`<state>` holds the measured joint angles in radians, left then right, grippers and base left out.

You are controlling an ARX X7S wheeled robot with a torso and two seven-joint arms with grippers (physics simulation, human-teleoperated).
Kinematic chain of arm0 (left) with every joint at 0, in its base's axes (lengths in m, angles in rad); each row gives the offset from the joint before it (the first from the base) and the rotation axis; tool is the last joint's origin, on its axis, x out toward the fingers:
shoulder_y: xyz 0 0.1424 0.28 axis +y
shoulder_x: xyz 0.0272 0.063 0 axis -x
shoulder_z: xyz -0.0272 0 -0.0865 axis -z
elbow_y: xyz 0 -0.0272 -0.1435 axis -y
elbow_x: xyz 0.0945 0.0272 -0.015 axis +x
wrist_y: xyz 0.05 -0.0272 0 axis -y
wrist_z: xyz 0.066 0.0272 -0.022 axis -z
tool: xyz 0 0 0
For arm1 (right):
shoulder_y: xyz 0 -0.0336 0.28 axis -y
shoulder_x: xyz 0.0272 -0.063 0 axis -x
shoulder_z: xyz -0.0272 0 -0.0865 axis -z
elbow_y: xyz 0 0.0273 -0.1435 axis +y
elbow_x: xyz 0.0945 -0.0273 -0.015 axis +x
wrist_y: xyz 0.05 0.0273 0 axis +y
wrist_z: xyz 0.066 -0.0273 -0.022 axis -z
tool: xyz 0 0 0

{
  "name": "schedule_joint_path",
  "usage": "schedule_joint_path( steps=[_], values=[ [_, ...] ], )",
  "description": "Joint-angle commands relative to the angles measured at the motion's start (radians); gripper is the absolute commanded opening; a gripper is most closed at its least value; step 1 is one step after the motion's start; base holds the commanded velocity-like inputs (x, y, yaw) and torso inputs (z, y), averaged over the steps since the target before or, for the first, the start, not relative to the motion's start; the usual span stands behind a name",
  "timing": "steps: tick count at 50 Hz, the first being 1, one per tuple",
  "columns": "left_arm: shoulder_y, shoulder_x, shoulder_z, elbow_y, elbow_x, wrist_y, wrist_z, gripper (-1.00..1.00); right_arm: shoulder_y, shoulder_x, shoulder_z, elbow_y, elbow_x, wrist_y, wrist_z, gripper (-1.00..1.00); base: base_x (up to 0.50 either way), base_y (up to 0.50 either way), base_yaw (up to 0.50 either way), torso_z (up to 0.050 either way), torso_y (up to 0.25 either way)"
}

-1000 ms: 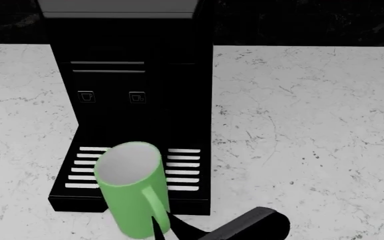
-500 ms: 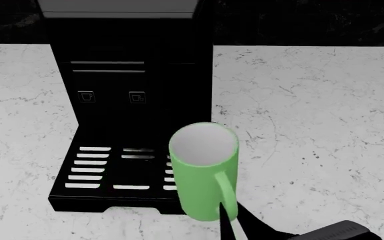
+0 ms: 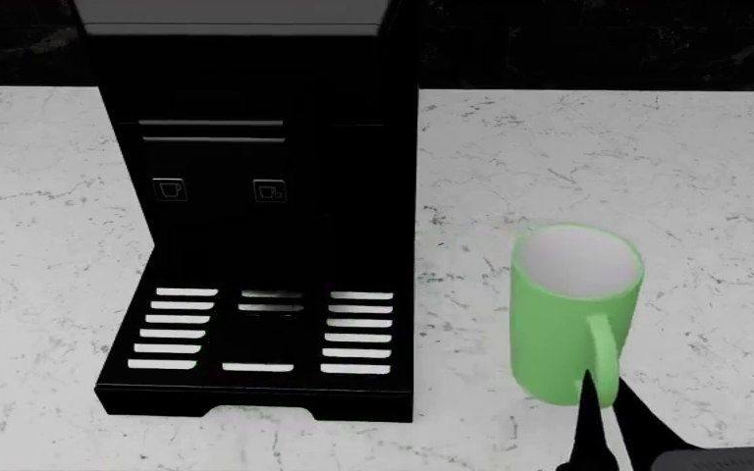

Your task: Pick the mug from under the coffee machine dispenser and place it on the counter.

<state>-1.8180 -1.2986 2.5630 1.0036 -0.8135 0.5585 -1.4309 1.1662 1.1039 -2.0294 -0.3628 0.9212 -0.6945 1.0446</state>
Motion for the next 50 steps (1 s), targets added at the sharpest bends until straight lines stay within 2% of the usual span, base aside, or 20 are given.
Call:
schedule_joint_path(
  steps=[1,46,47,50],
  values=[
    [0.008,-0.002,-0.005,-0.005,-0.003,0.000,0.001,1.00,-0.038,-0.003,0.017,0.072,-0.003,-0.033,0.019,-1.00,0.00,0.00,0.00,0.000,0.000],
    [0.031,-0.007,-0.024,-0.002,-0.001,-0.011,0.006,1.00,-0.253,-0.111,0.003,0.229,0.014,-0.121,-0.015,-1.00,0.00,0.00,0.00,0.000,0.000],
    [0.032,-0.008,-0.025,-0.002,-0.001,-0.011,0.007,1.00,-0.252,-0.109,0.000,0.220,0.010,-0.112,-0.013,1.00,0.01,0.00,0.00,0.000,0.000],
    [0.033,-0.008,-0.026,-0.001,-0.001,-0.011,0.008,1.00,-0.257,-0.106,-0.008,0.206,0.007,-0.098,-0.011,1.00,0.00,0.00,0.00,0.000,0.000]
  ],
)
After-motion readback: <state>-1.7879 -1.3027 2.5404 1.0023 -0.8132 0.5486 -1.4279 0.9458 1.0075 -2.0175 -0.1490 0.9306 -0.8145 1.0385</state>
